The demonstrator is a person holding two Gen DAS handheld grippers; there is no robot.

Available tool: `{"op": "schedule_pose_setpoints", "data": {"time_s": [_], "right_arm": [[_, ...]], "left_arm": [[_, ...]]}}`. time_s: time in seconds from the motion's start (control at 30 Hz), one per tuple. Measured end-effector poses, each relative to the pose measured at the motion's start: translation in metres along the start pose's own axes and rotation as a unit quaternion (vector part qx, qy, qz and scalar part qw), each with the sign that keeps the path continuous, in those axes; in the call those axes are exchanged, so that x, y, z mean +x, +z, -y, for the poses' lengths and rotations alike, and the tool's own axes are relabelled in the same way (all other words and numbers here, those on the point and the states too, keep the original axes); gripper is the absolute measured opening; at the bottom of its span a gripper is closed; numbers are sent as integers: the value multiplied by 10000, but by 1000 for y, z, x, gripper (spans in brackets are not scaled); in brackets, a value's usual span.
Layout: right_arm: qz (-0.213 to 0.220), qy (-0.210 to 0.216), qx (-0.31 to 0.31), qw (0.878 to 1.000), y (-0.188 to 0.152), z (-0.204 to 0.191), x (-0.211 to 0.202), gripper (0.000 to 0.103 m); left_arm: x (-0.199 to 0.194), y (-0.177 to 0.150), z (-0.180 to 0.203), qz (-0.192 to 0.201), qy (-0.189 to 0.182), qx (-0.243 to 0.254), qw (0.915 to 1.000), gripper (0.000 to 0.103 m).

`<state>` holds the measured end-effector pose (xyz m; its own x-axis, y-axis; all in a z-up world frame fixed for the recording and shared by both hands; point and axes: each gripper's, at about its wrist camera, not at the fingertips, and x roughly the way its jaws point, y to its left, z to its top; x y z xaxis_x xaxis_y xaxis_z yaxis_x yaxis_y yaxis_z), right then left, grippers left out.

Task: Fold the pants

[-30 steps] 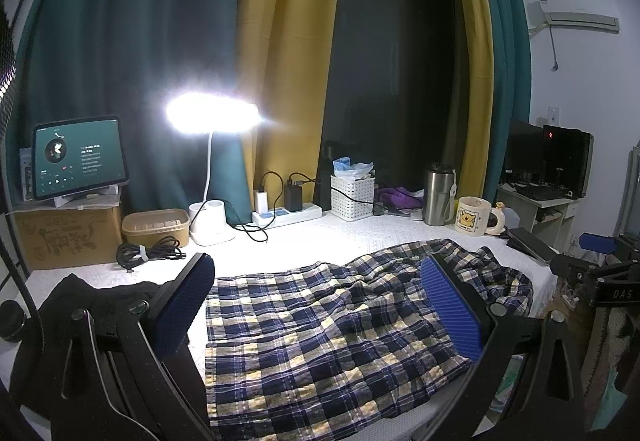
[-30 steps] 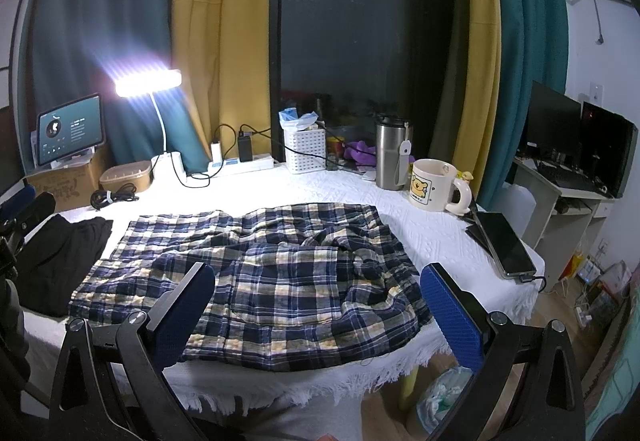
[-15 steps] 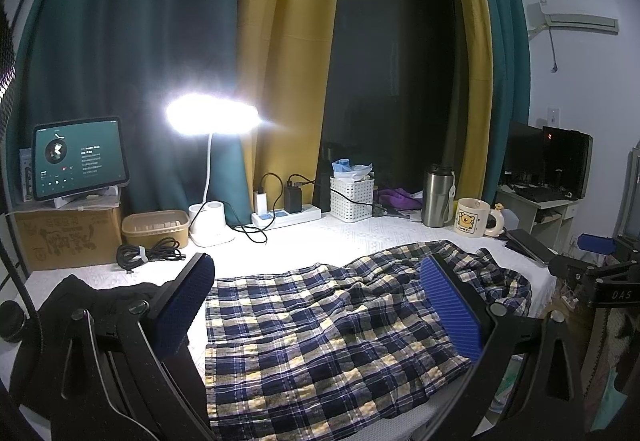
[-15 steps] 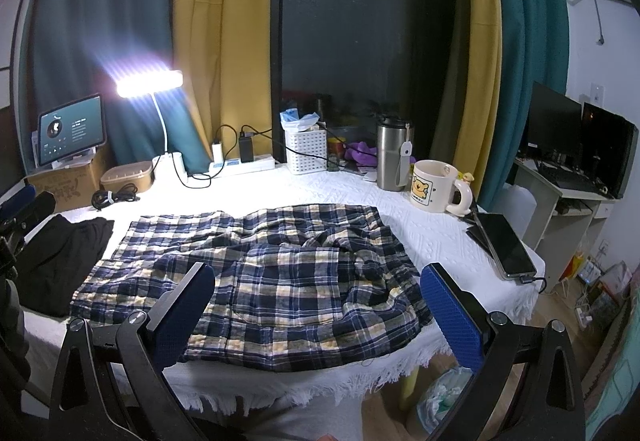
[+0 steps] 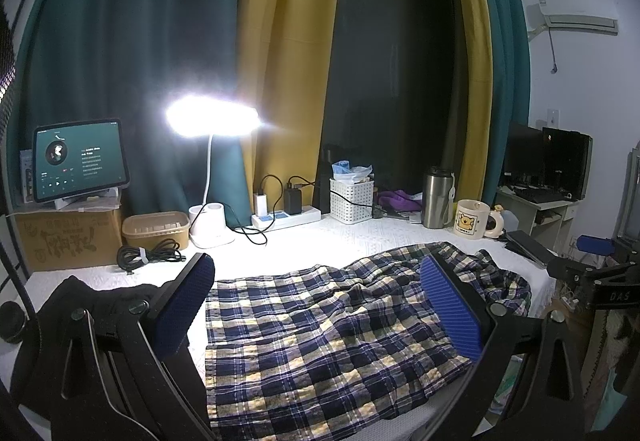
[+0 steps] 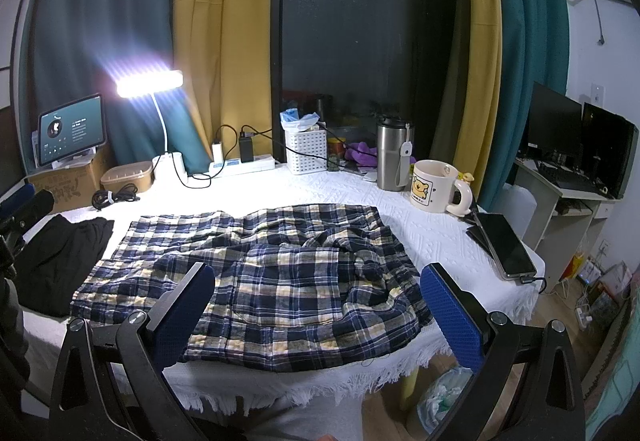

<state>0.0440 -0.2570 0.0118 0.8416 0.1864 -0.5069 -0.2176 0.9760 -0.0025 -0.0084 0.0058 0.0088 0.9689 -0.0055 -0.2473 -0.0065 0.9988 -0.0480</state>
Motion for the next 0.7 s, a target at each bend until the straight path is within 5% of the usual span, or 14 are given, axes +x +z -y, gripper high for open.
{"op": "schedule_pose_setpoints", "data": {"time_s": [0.7], "right_arm": [[-299,93,-16,9995,-3,-1,31,103]], "left_arm": [[15,-4,-1,-166,-4,-3,9999,102]]}}
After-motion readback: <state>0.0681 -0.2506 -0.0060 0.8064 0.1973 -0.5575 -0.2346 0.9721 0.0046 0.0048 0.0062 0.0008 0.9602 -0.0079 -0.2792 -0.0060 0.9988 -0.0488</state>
